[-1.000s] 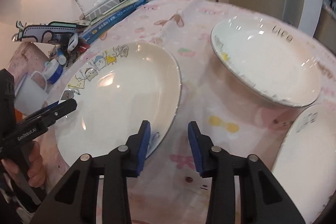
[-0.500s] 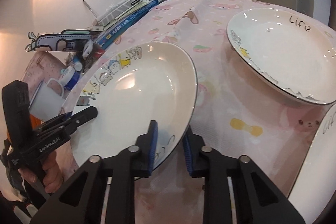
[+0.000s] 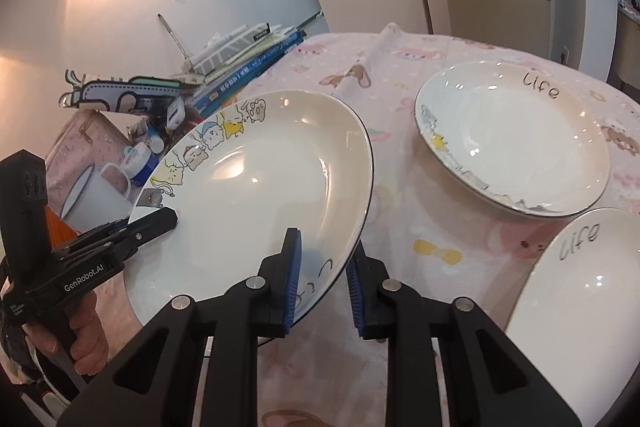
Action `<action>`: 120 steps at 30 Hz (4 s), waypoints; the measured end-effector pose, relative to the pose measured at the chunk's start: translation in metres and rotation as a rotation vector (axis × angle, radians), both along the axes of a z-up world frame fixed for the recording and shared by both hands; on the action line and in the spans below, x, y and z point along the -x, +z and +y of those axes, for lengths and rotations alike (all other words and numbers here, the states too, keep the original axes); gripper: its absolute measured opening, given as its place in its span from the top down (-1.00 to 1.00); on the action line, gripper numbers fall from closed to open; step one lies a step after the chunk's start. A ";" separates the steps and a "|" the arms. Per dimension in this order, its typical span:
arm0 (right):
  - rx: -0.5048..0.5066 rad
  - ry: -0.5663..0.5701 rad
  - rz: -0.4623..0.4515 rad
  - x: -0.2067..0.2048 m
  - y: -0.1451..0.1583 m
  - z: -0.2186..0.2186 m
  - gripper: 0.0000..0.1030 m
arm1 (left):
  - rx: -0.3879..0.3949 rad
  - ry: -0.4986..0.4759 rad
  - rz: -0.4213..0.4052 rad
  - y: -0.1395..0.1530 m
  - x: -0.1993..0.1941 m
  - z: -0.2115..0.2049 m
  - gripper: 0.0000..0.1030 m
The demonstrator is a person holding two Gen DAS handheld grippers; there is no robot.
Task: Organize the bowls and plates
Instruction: 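Lift the cartoon plate with both tools and carry it over the 'life' plate, then lower the cartoon plate with both tools onto the 'life' plate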
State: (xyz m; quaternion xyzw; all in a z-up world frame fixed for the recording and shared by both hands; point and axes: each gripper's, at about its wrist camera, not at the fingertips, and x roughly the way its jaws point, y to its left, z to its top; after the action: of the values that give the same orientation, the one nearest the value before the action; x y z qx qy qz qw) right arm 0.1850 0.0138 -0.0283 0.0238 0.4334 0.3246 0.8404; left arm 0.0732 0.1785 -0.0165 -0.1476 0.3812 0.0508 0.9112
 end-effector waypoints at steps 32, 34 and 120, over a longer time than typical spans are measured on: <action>-0.049 -0.223 -0.108 0.055 0.041 -0.182 0.57 | -0.072 -0.300 -0.092 0.050 -0.001 -0.172 0.40; -0.029 -0.249 -0.115 0.059 0.040 -0.195 0.56 | -0.090 -0.320 -0.101 0.049 -0.004 -0.191 0.40; 0.215 -0.370 0.236 0.050 -0.006 -0.245 0.51 | -0.250 -0.505 0.192 -0.004 -0.039 -0.271 0.38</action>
State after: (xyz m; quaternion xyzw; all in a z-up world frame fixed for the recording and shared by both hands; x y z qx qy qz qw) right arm 0.1352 -0.2314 -0.0347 0.0508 0.5488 0.1121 0.8269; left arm 0.1122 -0.0926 -0.0204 0.0705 0.4811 -0.1171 0.8660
